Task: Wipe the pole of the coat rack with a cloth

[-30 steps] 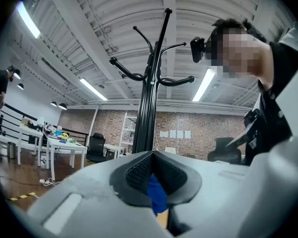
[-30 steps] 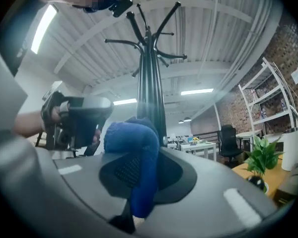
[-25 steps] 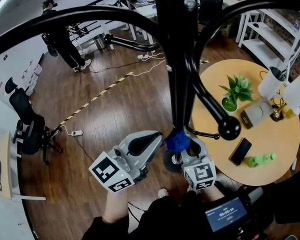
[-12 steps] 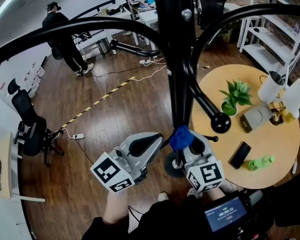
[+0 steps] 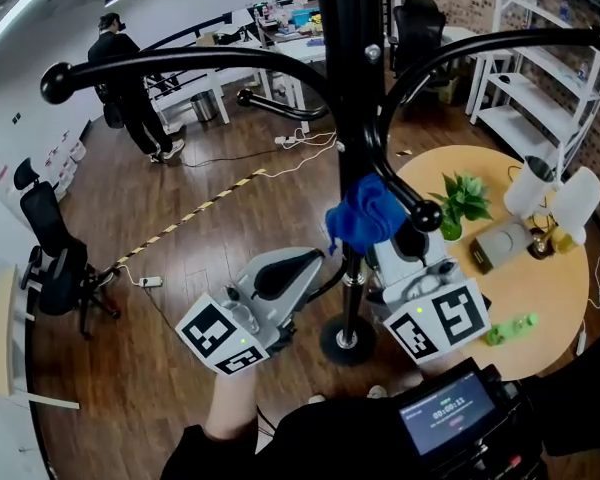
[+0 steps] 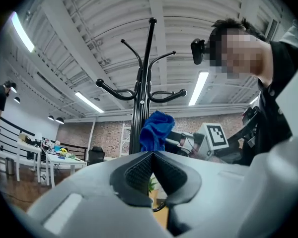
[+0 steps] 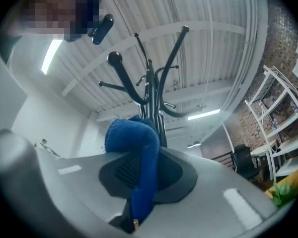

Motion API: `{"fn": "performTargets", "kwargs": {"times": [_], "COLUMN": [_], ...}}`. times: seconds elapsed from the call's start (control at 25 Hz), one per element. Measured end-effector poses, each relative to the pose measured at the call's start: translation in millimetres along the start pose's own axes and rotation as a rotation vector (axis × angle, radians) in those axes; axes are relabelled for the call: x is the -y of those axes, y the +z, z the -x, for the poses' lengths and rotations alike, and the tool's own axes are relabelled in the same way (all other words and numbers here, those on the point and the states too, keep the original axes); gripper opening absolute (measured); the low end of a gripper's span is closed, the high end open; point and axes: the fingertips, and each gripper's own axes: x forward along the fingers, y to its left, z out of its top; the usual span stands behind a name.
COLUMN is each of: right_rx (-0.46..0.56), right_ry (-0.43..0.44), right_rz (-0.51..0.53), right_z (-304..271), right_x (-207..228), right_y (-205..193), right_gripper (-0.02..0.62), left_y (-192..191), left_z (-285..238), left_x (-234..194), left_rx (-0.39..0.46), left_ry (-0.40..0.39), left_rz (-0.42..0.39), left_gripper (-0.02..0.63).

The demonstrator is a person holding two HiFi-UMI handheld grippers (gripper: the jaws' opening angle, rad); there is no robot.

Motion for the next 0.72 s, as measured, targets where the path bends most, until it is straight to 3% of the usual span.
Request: {"fn": "performTargets", "kwargs": {"times": [0.2,0.4,0.56,0.72], "right_rx": [0.078,0.098,0.089,0.032], "right_ry": [0.026,0.036,0.031,0.002], "right_rz": [0.045,0.067,0.083,0.079], "right_z": [-17,-18,-10,4], "right_x": [-8,-10,-10,-9], "right_y": [42,47,31,-12], "right_gripper": [0.048,0.048,0.048,0.048], "left_y": [15,14,6,-6], "left_z": [4,3,3,5], "left_x": [0,-1,-4,-11], "left_rx": [0.021,0.019,0.011,-0.004], "left_ry": [-0.006,-0.015,-0.013,0.001], "left_rz": [-0.029,-0.034,-0.014,0.019], "left_gripper": [0.000,0.000,0.000,0.000]}}
